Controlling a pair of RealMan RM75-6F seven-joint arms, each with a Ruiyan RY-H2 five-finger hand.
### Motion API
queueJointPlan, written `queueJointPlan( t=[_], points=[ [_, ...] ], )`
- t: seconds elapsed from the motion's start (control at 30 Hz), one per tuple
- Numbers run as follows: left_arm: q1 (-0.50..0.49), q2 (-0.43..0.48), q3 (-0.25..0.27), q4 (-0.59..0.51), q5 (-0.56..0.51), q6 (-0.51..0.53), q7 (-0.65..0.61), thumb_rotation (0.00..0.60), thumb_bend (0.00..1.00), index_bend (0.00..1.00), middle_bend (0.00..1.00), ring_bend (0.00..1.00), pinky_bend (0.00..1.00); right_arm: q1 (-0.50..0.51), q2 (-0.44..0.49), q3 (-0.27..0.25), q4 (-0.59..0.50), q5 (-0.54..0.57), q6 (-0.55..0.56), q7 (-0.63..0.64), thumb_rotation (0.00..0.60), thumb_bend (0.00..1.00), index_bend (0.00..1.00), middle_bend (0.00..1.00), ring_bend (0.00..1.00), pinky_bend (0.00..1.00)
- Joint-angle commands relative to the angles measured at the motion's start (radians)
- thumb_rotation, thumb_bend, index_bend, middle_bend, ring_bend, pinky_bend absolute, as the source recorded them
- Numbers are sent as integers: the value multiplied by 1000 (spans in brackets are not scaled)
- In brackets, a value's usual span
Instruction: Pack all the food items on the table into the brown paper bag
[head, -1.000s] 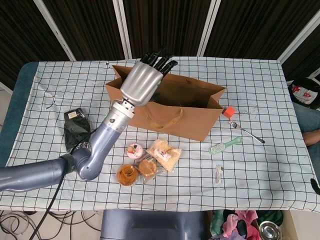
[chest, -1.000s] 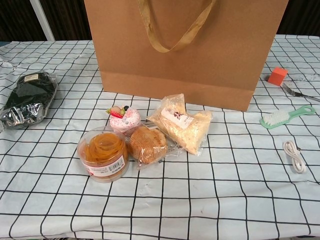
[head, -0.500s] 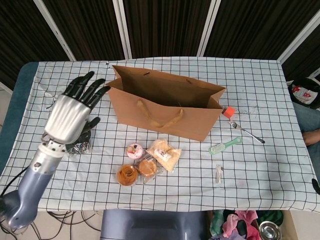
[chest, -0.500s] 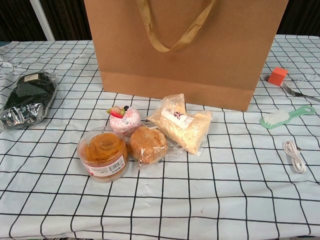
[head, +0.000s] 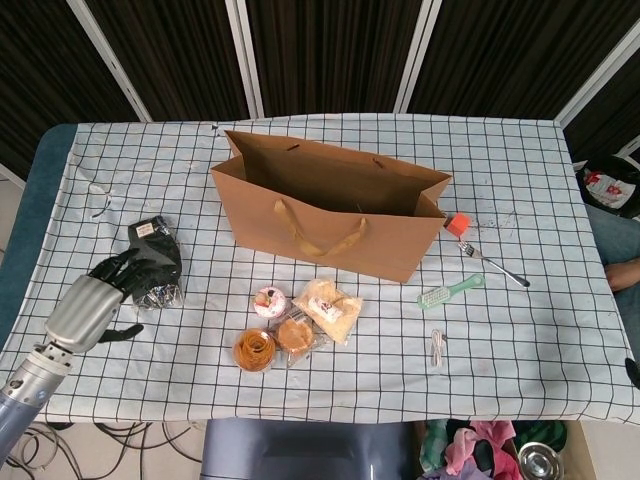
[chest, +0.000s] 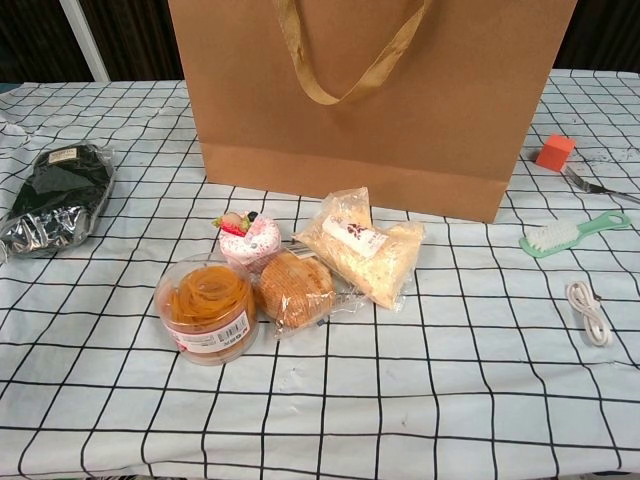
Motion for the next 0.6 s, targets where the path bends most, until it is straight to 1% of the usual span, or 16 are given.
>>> queueJointPlan(
  t=[0.03,0.17,0.23,0.4,0.5,0.6],
  points=[
    [-5,-52,20,49,51,-50,-13,600,40,193,176,64,195,0,0,-1,2,-4,-2,2,600,218,9,100,180,194],
    [-34,-99,18,61,52,-137,13,600,37,182,165,52,180,6,-2,-11,3,-31,-6,5,600,219,10,100,180,194],
    [-49,-123,8,64,40,-178,28,600,33,180,161,34,169,10,-6,-19,6,-53,-7,8,600,219,10,100,180,194],
    [-74,-180,-11,66,16,-251,58,600,12,174,144,19,159,22,-22,-38,22,-107,-13,21,600,218,10,100,180,194],
    [-93,-208,-17,57,5,-299,61,600,11,172,141,20,159,29,-31,-45,30,-124,-17,19,600,219,10,100,180,194],
    [-107,-242,-28,60,2,-326,58,600,11,172,142,19,159,32,-37,-49,32,-133,-21,18,600,218,10,100,180,194]
  ],
)
